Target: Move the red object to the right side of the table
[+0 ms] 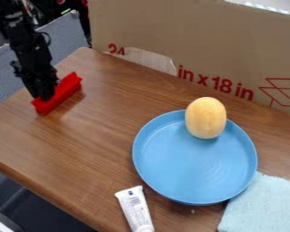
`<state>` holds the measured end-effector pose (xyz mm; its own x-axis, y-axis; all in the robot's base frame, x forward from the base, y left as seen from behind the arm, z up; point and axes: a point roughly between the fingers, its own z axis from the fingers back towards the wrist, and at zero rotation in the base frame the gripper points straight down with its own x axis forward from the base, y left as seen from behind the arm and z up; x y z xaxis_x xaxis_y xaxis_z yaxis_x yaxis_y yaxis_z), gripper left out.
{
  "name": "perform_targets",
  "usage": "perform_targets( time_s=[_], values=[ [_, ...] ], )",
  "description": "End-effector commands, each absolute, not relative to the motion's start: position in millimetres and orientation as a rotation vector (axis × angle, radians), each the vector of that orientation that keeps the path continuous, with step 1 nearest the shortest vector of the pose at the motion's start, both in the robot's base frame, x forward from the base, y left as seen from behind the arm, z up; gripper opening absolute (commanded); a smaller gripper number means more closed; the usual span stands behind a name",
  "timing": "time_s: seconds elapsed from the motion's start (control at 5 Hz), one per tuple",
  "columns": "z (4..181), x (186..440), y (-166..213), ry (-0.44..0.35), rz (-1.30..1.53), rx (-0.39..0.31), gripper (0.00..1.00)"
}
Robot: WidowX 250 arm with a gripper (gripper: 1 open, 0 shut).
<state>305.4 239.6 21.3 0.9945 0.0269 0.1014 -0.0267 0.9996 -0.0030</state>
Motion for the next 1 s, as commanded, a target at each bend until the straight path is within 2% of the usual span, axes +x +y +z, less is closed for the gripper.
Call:
perform_targets(
  time_s=[0.0, 0.4, 0.6, 0.8],
  values=[
    [63.4, 312.3, 248.5, -0.178, 0.056, 0.063, 0.00],
    [71.8, 303.7, 259.9, -0.168, 0.088, 0.028, 0.00],
    [68.9, 302.5, 243.4, -0.167, 0.096, 0.018, 1.00],
    [63.9, 303.8, 238.3, -0.162, 0.082, 0.005, 1.00]
  ],
)
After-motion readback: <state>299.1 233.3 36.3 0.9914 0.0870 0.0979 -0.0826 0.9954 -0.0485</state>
